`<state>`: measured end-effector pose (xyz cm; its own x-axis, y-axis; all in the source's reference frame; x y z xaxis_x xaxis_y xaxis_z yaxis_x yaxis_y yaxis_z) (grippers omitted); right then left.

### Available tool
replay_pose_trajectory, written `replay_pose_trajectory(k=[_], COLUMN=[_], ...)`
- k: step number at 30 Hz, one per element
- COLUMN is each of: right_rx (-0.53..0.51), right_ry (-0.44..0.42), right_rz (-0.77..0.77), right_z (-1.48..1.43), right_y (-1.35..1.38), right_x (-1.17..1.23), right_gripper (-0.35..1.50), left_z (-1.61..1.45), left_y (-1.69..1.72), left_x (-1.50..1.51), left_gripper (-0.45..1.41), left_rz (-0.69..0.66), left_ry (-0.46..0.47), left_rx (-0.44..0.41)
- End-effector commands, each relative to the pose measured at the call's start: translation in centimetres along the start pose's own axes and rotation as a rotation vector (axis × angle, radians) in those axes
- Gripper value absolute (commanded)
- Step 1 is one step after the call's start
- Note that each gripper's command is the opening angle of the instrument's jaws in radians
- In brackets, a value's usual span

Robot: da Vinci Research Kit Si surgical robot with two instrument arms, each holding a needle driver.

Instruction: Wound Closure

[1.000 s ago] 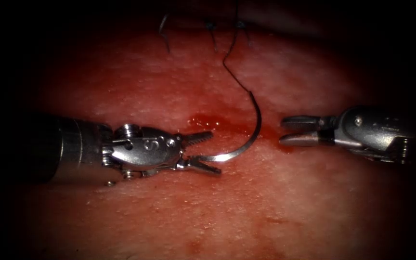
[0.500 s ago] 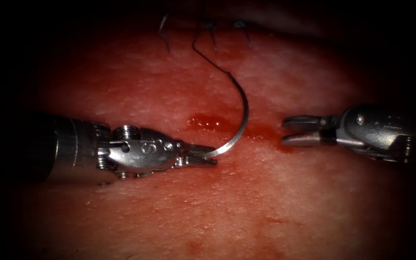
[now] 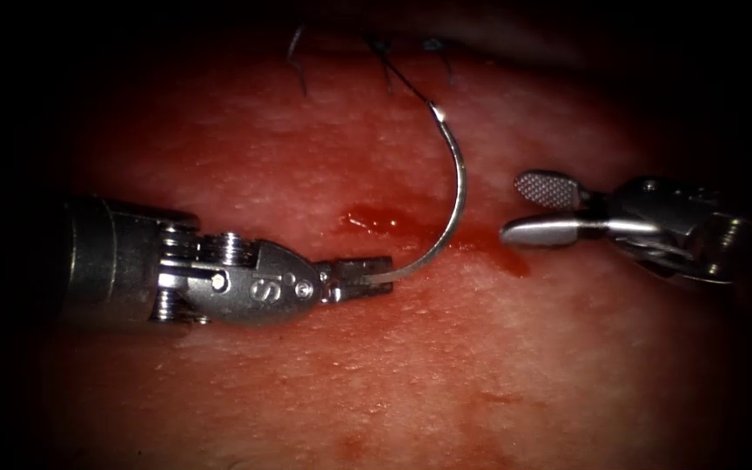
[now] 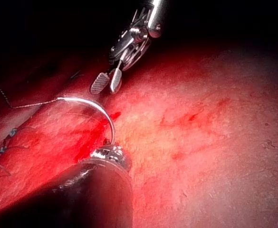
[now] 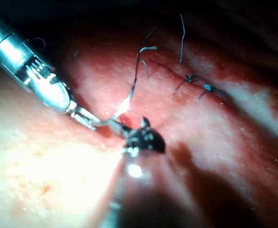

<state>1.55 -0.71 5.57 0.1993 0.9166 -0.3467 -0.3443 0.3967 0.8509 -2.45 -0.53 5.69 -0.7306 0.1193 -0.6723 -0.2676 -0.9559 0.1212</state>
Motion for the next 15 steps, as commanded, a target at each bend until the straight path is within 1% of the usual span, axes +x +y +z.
replay_pose_trajectory(k=[1, 5, 8, 10, 15], right_rx=[0.007, 0.015, 0.015, 0.016, 0.015], right_ry=[0.013, 0.034, 0.034, 0.033, 0.034], right_rz=[0.036, 0.123, 0.162, 0.176, 0.195], right_z=[0.11, 0.11, 0.11, 0.1, 0.14], right_y=[-0.01, -0.04, -0.08, -0.1, -0.16], right_x=[0.03, 0.05, 0.07, 0.08, 0.07], right_gripper=[1.21, 1.23, 1.23, 1.2, 1.18], left_z=[0.07, 0.05, 0.04, 0.03, 0.02], left_y=[0.03, 0.07, 0.1, 0.11, 0.14], left_x=[0.03, 0.06, 0.08, 0.1, 0.13], left_gripper=[-0.45, -0.45, -0.45, -0.45, -0.45], left_rz=[0.023, 0.108, 0.138, 0.153, 0.167], left_ry=[-0.011, -0.038, -0.067, -0.08, -0.095], left_rx=[0.021, 0.067, 0.084, 0.091, 0.106])
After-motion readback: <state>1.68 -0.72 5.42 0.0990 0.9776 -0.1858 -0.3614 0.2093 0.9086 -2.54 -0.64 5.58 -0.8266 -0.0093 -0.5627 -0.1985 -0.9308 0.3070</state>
